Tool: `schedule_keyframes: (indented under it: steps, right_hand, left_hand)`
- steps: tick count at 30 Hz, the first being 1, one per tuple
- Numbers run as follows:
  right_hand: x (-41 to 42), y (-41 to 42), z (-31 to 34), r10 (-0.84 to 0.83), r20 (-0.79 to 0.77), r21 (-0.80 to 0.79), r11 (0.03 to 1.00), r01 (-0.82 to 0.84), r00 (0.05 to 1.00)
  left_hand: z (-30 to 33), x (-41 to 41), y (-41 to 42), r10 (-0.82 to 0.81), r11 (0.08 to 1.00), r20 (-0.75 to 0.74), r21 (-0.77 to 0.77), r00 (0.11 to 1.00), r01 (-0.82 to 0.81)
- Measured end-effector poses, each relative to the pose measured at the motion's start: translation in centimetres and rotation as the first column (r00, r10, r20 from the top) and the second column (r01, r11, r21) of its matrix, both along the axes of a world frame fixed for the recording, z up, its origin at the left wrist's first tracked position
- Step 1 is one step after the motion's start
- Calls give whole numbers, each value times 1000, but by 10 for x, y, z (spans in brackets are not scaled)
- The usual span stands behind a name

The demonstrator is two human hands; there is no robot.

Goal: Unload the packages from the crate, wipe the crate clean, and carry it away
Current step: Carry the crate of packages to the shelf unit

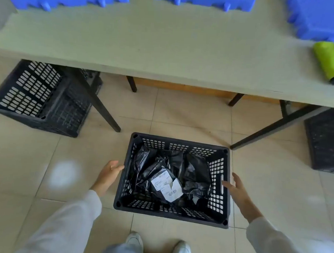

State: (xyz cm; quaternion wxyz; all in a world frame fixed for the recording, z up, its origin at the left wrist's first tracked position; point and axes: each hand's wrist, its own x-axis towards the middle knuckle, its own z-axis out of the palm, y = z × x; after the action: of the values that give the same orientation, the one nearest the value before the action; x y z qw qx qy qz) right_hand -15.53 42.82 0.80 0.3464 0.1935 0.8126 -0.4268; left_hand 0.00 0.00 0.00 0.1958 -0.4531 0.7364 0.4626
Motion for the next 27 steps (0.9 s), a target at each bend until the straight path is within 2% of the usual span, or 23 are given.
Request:
schedule_keyframes:
  steps: [5, 8, 11, 18, 20, 23, 27]
  right_hand:
    - [5, 5, -53, -61, 21, 39, 997, 60, 998]
    - [12, 14, -70, -144, 13, 1, 990, 144, 989]
    - [11, 14, -64, -255, 68, -55, 964, 259, 965]
    - [26, 30, -11, -317, 150, -118, 935, 335, 937]
    - [29, 35, 9, -332, 162, -109, 930, 351, 929]
    - [38, 20, 76, -344, 147, -105, 927, 361, 927]
    - [55, -1, 181, -397, 99, -166, 898, 409, 912]
  left_hand:
    - [-55, -2, 11, 50, 992, 62, 109, 997, -57]
    - [-64, -13, 19, 221, 960, 72, 161, 973, -230]
    - [-60, -19, 20, 401, 880, 116, 230, 909, -417]
    - [-3, 1, 10, 536, 813, 51, 236, 843, -532]
    - [21, 7, 5, 594, 767, 57, 263, 803, -586]
    - [42, 25, -8, 695, 669, 52, 319, 717, -671]
    - [150, 44, 0, 757, 603, 44, 338, 652, -723]
